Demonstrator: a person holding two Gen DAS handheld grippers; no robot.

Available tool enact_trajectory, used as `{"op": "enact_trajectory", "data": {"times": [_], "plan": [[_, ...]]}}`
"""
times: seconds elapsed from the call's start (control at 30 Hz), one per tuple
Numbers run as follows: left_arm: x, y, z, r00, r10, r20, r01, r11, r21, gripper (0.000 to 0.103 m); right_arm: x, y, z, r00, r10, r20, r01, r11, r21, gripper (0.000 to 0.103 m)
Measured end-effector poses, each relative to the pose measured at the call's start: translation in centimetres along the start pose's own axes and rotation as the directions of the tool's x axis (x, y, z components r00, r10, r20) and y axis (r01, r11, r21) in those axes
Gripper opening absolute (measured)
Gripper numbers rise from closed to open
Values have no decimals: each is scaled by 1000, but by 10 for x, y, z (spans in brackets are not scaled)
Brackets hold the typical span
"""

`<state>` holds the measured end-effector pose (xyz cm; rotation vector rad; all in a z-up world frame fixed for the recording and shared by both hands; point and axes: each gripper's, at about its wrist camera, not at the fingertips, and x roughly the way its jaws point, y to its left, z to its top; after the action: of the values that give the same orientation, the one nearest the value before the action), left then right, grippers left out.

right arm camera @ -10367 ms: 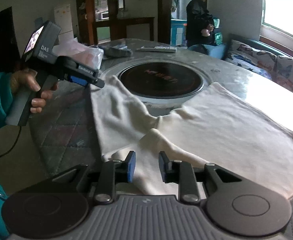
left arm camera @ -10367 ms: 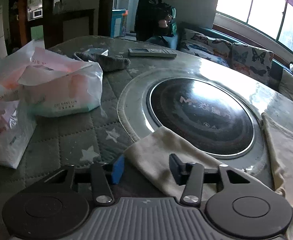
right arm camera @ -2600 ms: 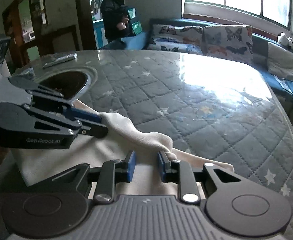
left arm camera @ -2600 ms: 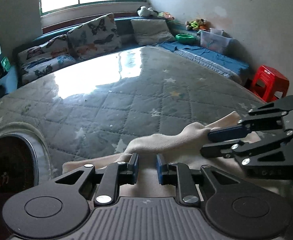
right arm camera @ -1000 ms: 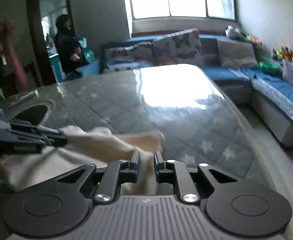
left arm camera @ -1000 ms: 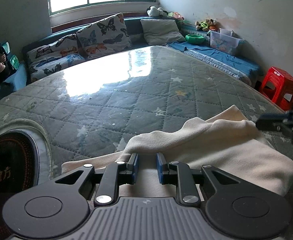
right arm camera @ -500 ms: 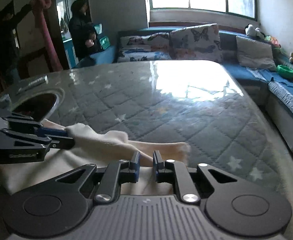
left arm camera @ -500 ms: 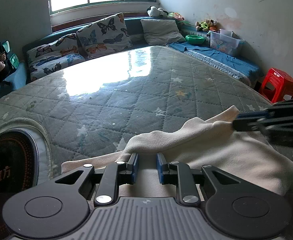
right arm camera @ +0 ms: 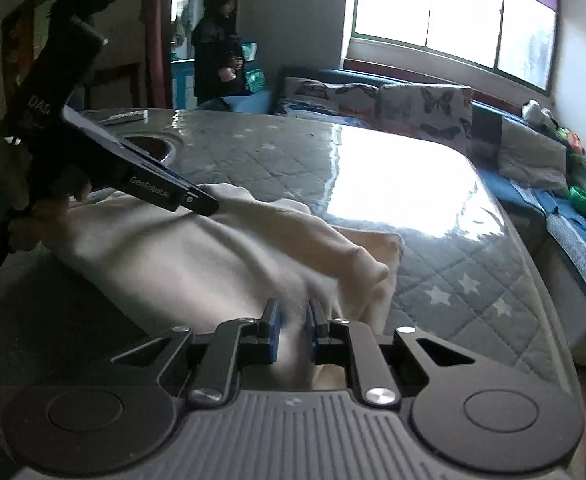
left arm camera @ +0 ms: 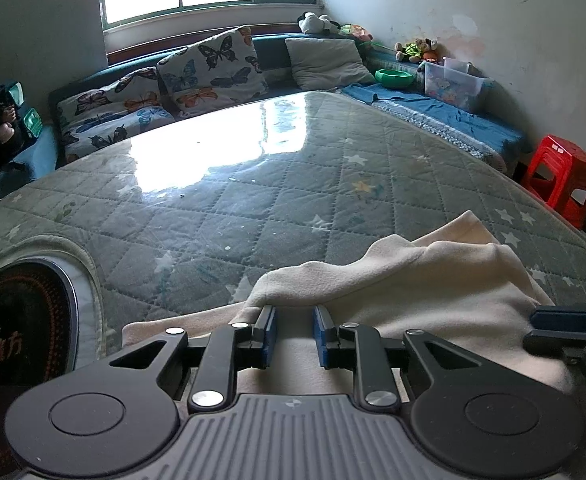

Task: Fold clothes

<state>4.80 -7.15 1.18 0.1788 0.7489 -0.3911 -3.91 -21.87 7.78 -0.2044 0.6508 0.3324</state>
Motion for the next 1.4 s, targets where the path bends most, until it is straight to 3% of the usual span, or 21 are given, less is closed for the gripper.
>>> {"op": "enact_trajectory", "data": {"times": [0.3, 0.47, 0.77, 0.83, 0.97, 1.17, 1.4], "plan": [[1, -20, 2, 999, -33, 4, 32, 999, 22, 25, -17, -6, -6, 999, -37, -38, 38, 999, 17, 11], [1, -17, 3, 999, -46, 1, 46, 999, 2, 26, -16, -19, 16, 1000, 15, -12, -14, 996, 93, 12], [-7, -7, 3, 995, -96, 9, 96, 995, -35, 35, 38, -15, 59, 993, 117, -27, -111, 982, 155, 12], [-14, -5, 1, 995, -96, 20, 97, 995, -34, 41, 53, -14, 62, 992, 109, -58, -100, 984, 148, 12], [-34, 5, -2, 994, -96, 49, 99, 994, -44, 44, 67, -12, 58, 993, 81, -91, -67, 987, 147, 11], [-75, 38, -17, 994, -54, 96, 64, 993, -99, 44, 67, -8, 58, 994, 63, -91, -50, 990, 130, 12], [-113, 52, -50, 996, -32, 83, 41, 993, -112, 42, 59, -6, 60, 996, 59, -62, -51, 992, 118, 12]]}}
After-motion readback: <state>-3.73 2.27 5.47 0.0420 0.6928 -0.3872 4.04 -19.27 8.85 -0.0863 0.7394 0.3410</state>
